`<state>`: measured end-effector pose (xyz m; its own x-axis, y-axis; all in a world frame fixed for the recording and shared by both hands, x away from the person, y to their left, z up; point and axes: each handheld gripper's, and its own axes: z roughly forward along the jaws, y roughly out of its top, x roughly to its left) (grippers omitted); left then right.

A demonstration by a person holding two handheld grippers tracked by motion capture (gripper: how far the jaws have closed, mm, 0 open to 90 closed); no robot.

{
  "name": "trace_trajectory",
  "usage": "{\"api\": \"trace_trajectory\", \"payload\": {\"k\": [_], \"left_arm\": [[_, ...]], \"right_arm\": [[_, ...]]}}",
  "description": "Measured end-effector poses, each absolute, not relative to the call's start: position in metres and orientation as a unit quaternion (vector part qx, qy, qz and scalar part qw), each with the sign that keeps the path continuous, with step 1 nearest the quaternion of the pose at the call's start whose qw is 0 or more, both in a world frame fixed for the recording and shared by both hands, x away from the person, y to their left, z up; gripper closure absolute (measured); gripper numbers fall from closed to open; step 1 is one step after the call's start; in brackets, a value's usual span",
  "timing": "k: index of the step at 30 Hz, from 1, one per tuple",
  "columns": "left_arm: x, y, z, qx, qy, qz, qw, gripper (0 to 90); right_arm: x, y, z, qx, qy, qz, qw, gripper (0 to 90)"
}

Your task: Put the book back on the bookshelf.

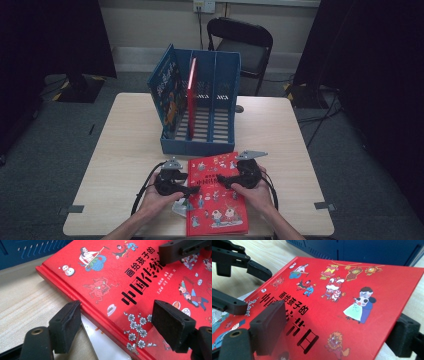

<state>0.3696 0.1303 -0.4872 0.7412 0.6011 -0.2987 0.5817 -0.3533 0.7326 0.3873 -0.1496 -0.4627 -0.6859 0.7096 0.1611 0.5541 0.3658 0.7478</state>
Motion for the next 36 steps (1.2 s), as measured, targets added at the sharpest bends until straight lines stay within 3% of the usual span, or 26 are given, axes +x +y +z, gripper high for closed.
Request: {"api": "trace_trajectory", "payload": {"k": [36], "left_arm": [[0.381, 0.138, -0.487, 0.799, 0.378, -0.018, 0.467, 12.6]], "right_arm": [[0.360, -0.152, -0.441, 0.310, 0.825, 0.443, 0.163, 27.7]]}}
